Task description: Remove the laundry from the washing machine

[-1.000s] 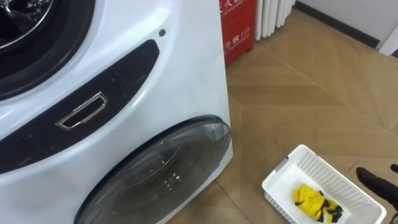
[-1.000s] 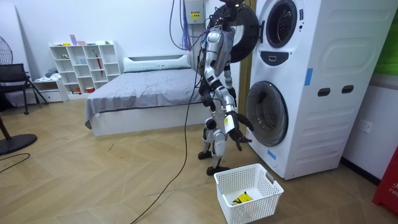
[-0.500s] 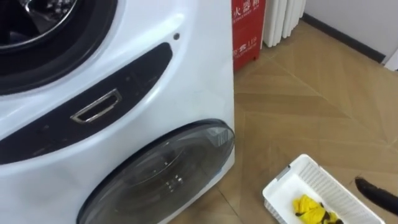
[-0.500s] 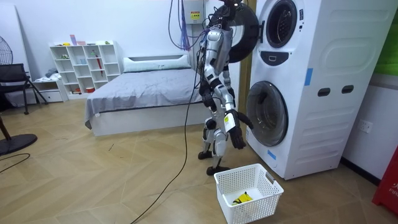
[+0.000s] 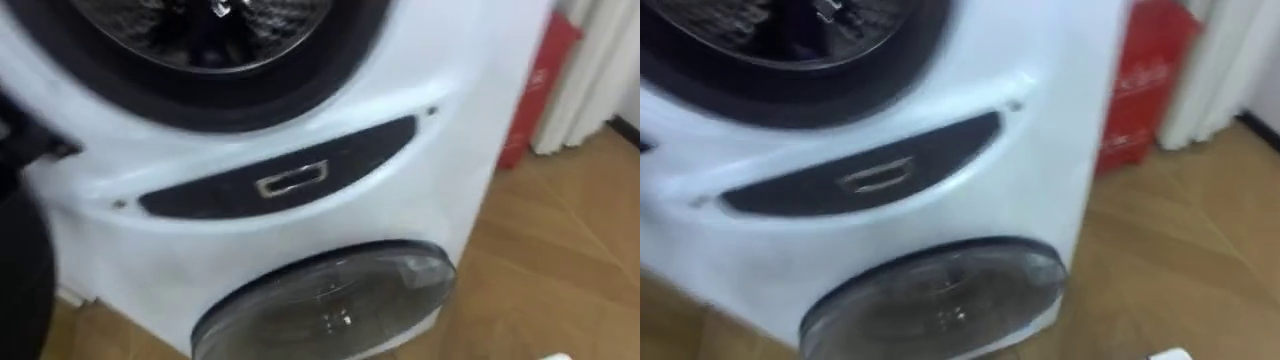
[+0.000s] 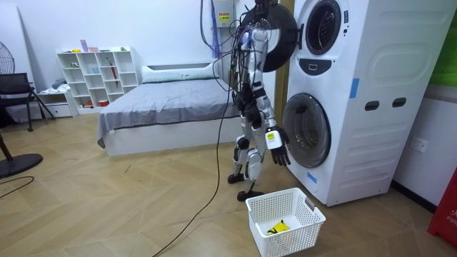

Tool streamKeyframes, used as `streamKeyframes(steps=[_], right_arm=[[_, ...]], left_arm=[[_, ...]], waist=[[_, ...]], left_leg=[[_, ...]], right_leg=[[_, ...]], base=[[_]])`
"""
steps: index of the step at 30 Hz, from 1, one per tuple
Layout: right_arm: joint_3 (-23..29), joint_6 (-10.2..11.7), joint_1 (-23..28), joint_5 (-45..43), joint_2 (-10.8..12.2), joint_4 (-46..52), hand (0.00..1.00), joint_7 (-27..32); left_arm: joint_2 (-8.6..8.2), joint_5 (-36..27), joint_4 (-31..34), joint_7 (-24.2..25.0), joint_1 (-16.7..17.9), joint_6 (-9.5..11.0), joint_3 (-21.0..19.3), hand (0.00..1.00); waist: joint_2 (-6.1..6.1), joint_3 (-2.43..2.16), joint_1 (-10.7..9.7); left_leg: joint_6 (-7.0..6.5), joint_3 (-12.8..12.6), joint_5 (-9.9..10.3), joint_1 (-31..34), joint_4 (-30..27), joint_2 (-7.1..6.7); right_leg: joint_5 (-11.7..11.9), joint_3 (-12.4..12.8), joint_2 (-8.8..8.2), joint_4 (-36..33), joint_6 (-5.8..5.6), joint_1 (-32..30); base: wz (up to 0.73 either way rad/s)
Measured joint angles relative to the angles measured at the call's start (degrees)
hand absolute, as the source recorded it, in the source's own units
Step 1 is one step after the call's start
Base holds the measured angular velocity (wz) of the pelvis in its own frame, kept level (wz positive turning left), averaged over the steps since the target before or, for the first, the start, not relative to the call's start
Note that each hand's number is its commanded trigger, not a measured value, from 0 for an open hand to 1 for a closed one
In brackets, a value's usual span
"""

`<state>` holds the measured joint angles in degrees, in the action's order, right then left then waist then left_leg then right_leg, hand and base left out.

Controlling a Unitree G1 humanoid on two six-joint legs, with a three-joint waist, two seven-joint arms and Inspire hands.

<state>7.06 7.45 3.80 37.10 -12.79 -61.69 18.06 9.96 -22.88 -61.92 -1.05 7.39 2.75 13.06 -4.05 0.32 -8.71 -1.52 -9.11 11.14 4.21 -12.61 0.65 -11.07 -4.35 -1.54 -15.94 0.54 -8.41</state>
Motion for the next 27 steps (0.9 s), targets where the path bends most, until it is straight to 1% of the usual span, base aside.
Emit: streamKeyframes(steps=[1, 2, 3, 4, 5, 6, 7, 8, 10, 11, 13, 14, 16, 17, 18, 19, 20, 22, 24, 27], right_arm=[[-1.1, 0.0, 0.2, -0.4, 0.6, -1.2, 0.0, -1.1], [-1.4, -0.1, 1.1, -0.8, 1.3, -2.0, 0.0, -2.4], [-1.4, -0.1, 1.4, -1.0, 1.6, -2.2, 0.0, -2.8], [-1.3, -0.2, 1.7, -1.1, 2.2, -2.2, 0.0, -3.4], [-1.3, -0.6, 1.8, -1.2, 2.3, -2.2, 0.0, -3.9], [-1.3, -0.8, 1.8, -1.4, 2.3, -2.2, 0.0, -4.1], [-1.2, -1.1, 1.7, -1.9, 2.3, -2.3, 0.0, -4.4], [-1.2, -1.2, 1.5, -3.1, 2.3, -2.3, 0.0, -4.5], [-1.3, -1.2, 1.3, -5.2, 2.4, -2.4, 0.0, -4.6], [-1.3, -1.2, 1.2, -5.9, 2.6, -2.4, 0.0, -5.0], [-1.3, -1.2, 1.0, -6.1, 3.2, -2.5, 0.0, -5.2], [-1.3, -1.2, 0.8, -6.1, 3.3, -2.6, 0.0, -5.6], [-1.3, -1.2, 0.9, -6.2, 3.4, -2.8, 0.0, -6.4], [-1.3, -1.2, 1.1, -6.2, 3.5, -2.9, 0.0, -6.9], [-1.3, -1.2, 1.0, -6.2, 3.5, -2.9, 0.0, -7.2], [-1.3, -1.3, 1.1, -6.2, 3.6, -3.1, 0.0, -7.6], [-1.3, -1.3, 1.3, -6.6, 3.7, -3.1, 0.0, -8.2], [-1.3, -1.3, 1.3, -8.2, 3.9, -3.1, 0.0, -9.1], [-1.3, -1.4, 1.2, -9.9, 4.3, -3.3, 0.0, -9.9], [-1.3, -1.6, 1.2, -10.8, 4.3, -3.3, 0.0, -11.3]], left_arm=[[-0.14, 1.0, 0.0, -0.1, 0.4, 0.0, -0.7, 0.0], [-0.21, 1.8, 0.0, -0.1, 0.7, 0.2, -1.8, 0.0], [-0.21, 2.1, 0.0, -0.1, 0.9, 0.3, -2.2, 0.0], [-0.37, 2.3, 0.0, -0.1, 1.2, 0.3, -3.0, 0.0], [-0.56, 2.3, -0.3, -0.1, 1.3, 0.3, -3.8, 0.0], [-0.59, 2.2, -0.4, -0.2, 1.3, 0.3, -4.0, 0.0], [-0.59, 2.2, -0.4, -0.8, 1.5, 0.3, -4.3, 0.0], [-0.7, 2.3, -0.5, -1.0, 1.9, 0.3, -5.3, 0.0], [-0.78, 2.3, -0.8, -1.6, 2.4, 0.4, -6.9, 0.0], [-0.81, 2.3, -1.2, -2.2, 2.3, 0.8, -7.7, 0.0], [-0.83, 2.6, -1.8, -2.5, 2.4, 1.5, -8.7, 0.0], [-0.83, 3.3, -1.9, -2.5, 2.4, 1.6, -9.1, 0.0], [-0.91, 4.5, -2.2, -2.5, 2.5, 1.6, -10.3, 0.0], [-0.89, 5.3, -2.1, -2.6, 2.9, 1.8, -10.9, 0.0], [-0.9, 5.9, -2.1, -2.6, 3.2, 1.9, -11.1, 0.0], [-0.89, 6.2, -2.2, -2.6, 3.5, 2.2, -11.2, 0.0], [-0.89, 6.4, -2.2, -2.6, 3.5, 2.3, -11.2, 0.0], [-0.9, 7.8, -2.2, -2.6, 3.3, 2.4, -11.7, 0.0], [-0.89, 9.8, -2.6, -2.7, 3.3, 2.4, -13.2, 0.0], [-0.9, 10.2, -3.8, -2.8, 3.4, 2.4, -14.5, 0.0]], waist=[[0.77, 0.02, 0.4], [1.68, -0.19, 1.3], [2.07, -0.16, 1.4], [2.17, -0.29, 1.8], [2.81, -0.22, 2.7], [2.72, -0.36, 2.9], [3.19, -0.17, 3.2], [3.23, -0.28, 4.0], [3.65, -0.2, 4.5], [3.93, -0.11, 4.7], [4.13, -0.16, 5.7], [4.13, -0.16, 5.8], [3.98, -0.07, 6.0], [3.89, 0.03, 6.0], [3.85, 0.03, 6.0], [3.74, 0.05, 5.9], [3.69, 0.08, 5.8], [3.54, 0.19, 6.0], [3.57, 0.22, 6.2], [3.39, 0.31, 6.8]], left_leg=[[0.04, 0.9, 0.0, -0.7, 0.0, 0.0], [0.06, 1.6, 0.0, -1.1, -0.1, 0.05], [0.08, 1.8, 0.0, -1.4, -0.2, 0.1], [0.25, 1.8, 0.1, -1.8, -0.1, 0.2], [0.48, 1.8, 0.2, -2.0, 0.0, 0.3], [0.56, 1.8, 0.3, -2.1, 0.0, 0.34], [0.64, 1.8, 0.3, -2.7, 0.4, 0.36], [0.67, 1.8, 0.3, -3.6, 1.5, 0.41], [0.75, 2.0, 0.4, -4.3, 2.1, 0.42], [0.76, 2.1, 0.4, -4.7, 2.4, 0.42], [0.77, 2.4, 0.4, -5.0, 2.4, 0.4], [0.78, 3.1, 0.4, -5.1, 2.5, 0.34], [0.78, 3.4, 0.4, -6.0, 3.2, 0.34], [0.79, 3.7, 0.4, -6.5, 3.2, 0.32], [0.8, 3.8, 0.4, -6.9, 3.2, 0.32], [0.8, 4.1, 0.4, -7.1, 3.2, 0.29], [0.8, 4.5, 0.4, -7.1, 3.1, 0.17], [0.8, 4.5, 0.4, -7.1, 3.1, 0.05], [0.8, 4.5, 0.4, -7.2, 3.1, -0.09], [0.78, 4.5, 0.5, -7.5, 2.9, -0.46]], right_leg=[[-0.1, -1.0, -0.09, 0.8, 0.13, 1.6], [-0.2, -2.1, -0.07, 1.8, 0.22, 2.9], [-0.1, -2.6, -0.04, 2.4, 0.24, 3.5], [-0.1, -3.3, 0.03, 3.3, 0.3, 4.6], [-0.1, -3.5, 0.13, 3.5, 0.31, 5.4], [-0.1, -3.7, 0.18, 3.5, 0.34, 5.6], [0.0, -3.7, 0.25, 3.9, 0.36, 6.2], [0.2, -3.5, 0.44, 4.4, 0.41, 6.7], [0.2, -3.5, 0.52, 5.0, 0.37, 7.3], [0.3, -3.5, 0.56, 5.4, 0.34, 7.7], [0.3, -3.5, 0.55, 5.3, 0.33, 7.9], [0.3, -3.7, 0.54, 5.3, 0.29, 8.1], [0.4, -3.8, 0.56, 5.4, 0.27, 8.7], [0.4, -4.3, 0.51, 5.4, 0.23, 9.5], [0.4, -4.6, 0.44, 5.4, 0.23, 9.9], [0.4, -5.3, -0.14, 5.3, 0.21, 10.6], [0.4, -6.1, -0.34, 5.2, 0.17, 10.8], [0.3, -6.5, -0.54, 5.2, 0.08, 10.8], [0.2, -6.5, -0.65, 5.1, -0.07, 10.9], [0.0, -6.4, -0.83, 5.1, -0.39, 11.2]], base=[[0.54], [0.53], [0.44], [0.27], [0.18], [0.05], [-0.05], [-0.11], [-0.07], [-0.03], [-0.04], [0.03], [0.1], [0.13], [0.2], [0.24], [0.25], [0.19], [0.04], [0.0]])
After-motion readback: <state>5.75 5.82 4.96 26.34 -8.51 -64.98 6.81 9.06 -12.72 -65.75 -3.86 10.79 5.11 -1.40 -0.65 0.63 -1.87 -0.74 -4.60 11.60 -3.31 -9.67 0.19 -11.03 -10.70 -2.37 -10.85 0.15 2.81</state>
